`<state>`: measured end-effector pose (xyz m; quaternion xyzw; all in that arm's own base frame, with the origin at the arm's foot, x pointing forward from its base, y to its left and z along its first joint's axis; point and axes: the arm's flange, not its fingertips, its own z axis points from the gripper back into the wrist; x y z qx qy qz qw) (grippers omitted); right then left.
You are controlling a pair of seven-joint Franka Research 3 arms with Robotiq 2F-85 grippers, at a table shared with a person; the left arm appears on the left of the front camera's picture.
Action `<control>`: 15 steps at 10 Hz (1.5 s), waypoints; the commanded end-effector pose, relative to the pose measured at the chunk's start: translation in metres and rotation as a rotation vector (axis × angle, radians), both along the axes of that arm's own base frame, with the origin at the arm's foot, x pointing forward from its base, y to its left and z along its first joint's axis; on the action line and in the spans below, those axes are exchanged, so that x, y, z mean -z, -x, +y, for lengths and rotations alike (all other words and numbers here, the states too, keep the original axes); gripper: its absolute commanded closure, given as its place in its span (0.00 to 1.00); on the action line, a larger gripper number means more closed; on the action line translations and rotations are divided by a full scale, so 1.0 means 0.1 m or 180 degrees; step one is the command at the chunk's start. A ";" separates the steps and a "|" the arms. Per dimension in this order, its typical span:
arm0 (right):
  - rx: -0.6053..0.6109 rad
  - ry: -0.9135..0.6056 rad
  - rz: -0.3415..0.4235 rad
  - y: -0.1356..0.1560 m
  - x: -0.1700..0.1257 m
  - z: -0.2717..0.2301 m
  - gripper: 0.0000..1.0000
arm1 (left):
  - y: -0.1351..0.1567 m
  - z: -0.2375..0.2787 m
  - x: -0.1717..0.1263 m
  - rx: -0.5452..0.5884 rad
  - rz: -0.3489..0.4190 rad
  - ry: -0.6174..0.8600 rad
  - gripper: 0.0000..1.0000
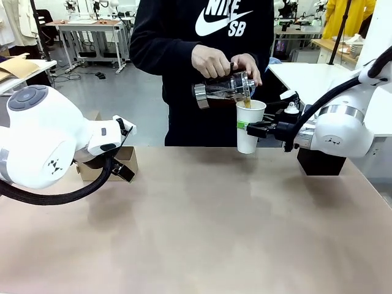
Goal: Pour a drink into a cup and package it in a carrier.
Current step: When a person places the Paper Cup Lid on the 600 ml Paper Cup , lift the 600 ml Paper Cup.
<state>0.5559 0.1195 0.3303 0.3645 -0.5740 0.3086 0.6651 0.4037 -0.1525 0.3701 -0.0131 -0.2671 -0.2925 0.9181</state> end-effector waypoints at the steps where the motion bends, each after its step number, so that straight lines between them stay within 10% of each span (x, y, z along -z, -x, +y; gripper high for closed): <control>1: 0.0030 -0.0034 0.0018 0.00 -0.02 0.02 0.20 | 0.00 0.01 0.00 -0.0002 0.0000 0.0008 0.00; 15: 0.0030 -0.0034 0.0018 0.00 -0.02 0.02 0.20 | 0.00 0.01 0.00 -0.0002 0.0000 0.0008 0.00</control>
